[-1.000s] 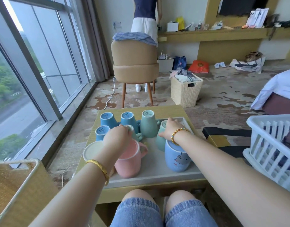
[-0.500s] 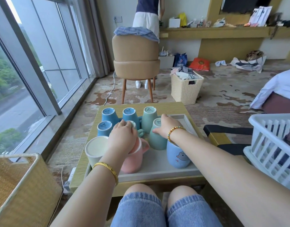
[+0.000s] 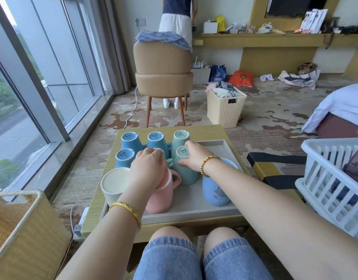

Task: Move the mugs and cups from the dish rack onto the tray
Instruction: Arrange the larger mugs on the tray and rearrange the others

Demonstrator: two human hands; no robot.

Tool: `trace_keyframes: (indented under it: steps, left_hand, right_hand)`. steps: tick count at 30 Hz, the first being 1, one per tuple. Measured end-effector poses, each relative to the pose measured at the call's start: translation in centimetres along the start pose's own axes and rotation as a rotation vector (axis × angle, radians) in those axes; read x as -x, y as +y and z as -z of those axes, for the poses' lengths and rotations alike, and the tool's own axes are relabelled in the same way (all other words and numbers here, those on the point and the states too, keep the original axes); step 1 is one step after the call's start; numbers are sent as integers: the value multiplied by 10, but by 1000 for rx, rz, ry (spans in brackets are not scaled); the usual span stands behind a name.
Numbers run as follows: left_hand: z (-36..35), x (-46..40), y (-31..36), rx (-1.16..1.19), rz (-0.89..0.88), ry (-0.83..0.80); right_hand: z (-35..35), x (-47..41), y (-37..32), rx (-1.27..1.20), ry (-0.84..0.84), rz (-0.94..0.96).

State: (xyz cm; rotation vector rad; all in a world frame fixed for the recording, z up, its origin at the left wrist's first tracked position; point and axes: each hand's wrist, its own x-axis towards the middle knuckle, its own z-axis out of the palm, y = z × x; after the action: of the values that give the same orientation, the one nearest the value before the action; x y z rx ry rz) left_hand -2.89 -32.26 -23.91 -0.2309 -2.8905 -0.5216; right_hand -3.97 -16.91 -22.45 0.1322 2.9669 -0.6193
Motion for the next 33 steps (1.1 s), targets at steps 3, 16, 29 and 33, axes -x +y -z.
trace_keyframes:
  steps: [3, 16, 29, 33]
  left_hand:
    - [0, -1, 0, -1, -4, -12]
    - [-1, -2, -2, -22, -18, -7]
    - [-9, 24, 62, 183, -233, -13]
    - [-18, 33, 95, 324, -298, -236]
  right_hand:
    - [0, 0, -4, 98, -19, -82]
    - [-7, 0, -4, 111, -12, -84]
    - [8, 65, 69, -238, 517, -217]
    - [4, 79, 77, -483, 361, -302]
